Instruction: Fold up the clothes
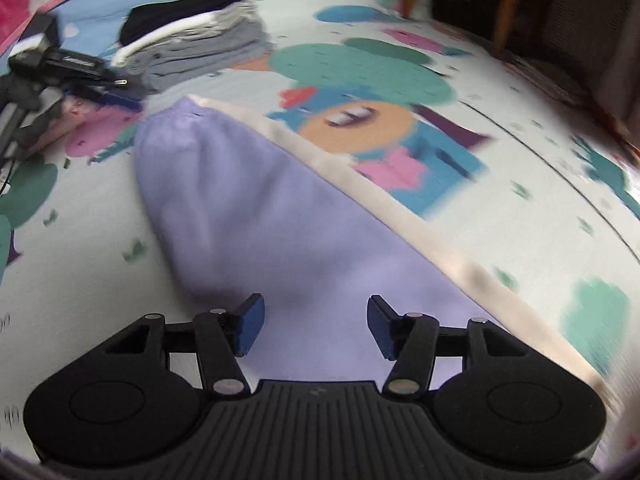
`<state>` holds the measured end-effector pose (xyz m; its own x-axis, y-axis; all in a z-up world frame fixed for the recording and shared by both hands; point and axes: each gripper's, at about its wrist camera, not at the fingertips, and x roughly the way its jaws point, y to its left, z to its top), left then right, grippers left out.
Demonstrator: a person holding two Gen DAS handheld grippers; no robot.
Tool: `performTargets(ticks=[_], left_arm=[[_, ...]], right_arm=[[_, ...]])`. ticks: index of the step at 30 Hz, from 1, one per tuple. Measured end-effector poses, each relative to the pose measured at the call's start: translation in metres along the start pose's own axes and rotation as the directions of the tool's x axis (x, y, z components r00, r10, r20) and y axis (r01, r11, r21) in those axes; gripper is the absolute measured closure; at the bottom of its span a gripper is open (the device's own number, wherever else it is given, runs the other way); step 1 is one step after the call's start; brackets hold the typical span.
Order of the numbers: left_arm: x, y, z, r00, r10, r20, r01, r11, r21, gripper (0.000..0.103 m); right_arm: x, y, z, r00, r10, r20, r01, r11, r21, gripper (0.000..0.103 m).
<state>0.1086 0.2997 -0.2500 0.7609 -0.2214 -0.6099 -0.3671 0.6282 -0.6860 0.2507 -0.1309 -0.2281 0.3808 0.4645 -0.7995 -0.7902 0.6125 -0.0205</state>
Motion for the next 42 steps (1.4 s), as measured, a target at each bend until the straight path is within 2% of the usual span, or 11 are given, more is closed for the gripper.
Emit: performTargets(ticks=[2,5,9,15,17,19,25,32,37,40,42], left_arm=[[-0.001,0.012,-0.010,0.999,-0.026,-0.027,0.023,0.994,-0.104,0.050],[0.009,0.019,-0.021,0.993,-0.104,-0.055,0.088,0.968,-0.237,0.050],[0.025,0.007,-0.021,0.999,-0.034,-0.020,0.028,0.969,-0.245,0.050],[0.029,-0.019,-0.030,0.996,0.081,0.048,-0.075,0.989,-0.125,0.052],[0.030,-0.025,-0.031,0.990,0.133,0.054,-0.128,0.988,-0.088,0.065],[0.036,-0.019,-0.028,0.992,0.117,0.039,-0.110,0.985,-0.134,0.082],[0.017,-0.013,-0.008,0.996,0.091,0.017,-0.089,0.991,-0.102,0.084],[-0.043,0.023,0.033,0.974,0.195,0.114,-0.187,0.979,-0.078,0.085],[-0.052,0.024,0.041,0.970,0.210,0.120,-0.205,0.977,-0.051,0.085],[-0.051,0.025,0.040,0.969,0.220,0.115,-0.217,0.975,-0.041,0.085],[-0.053,0.023,0.039,0.970,0.214,0.116,-0.211,0.977,-0.034,0.085]], right_arm=[[-0.011,-0.019,-0.018,0.999,-0.040,-0.011,0.040,0.998,0.040,0.045],[-0.014,-0.051,-0.042,0.997,-0.079,-0.024,0.082,0.977,0.196,0.045],[-0.008,-0.081,-0.068,0.993,-0.097,-0.073,0.116,0.936,0.331,0.045],[0.009,-0.079,-0.072,0.993,-0.080,-0.082,0.102,0.940,0.326,0.041],[0.010,-0.078,-0.072,0.993,-0.084,-0.080,0.106,0.942,0.317,0.040],[0.009,-0.077,-0.073,0.993,-0.089,-0.079,0.110,0.940,0.324,0.040],[0.004,-0.070,-0.071,0.992,-0.060,-0.114,0.100,0.914,0.393,0.039],[-0.002,-0.017,-0.056,0.982,0.179,-0.065,-0.136,0.897,0.421,0.046],[-0.021,-0.018,-0.053,0.993,0.105,0.049,-0.116,0.917,0.382,0.047],[-0.007,-0.020,-0.067,1.000,0.028,-0.012,-0.022,0.937,0.348,0.060],[-0.008,-0.016,-0.072,1.000,0.010,0.012,-0.013,0.944,0.330,0.063]])
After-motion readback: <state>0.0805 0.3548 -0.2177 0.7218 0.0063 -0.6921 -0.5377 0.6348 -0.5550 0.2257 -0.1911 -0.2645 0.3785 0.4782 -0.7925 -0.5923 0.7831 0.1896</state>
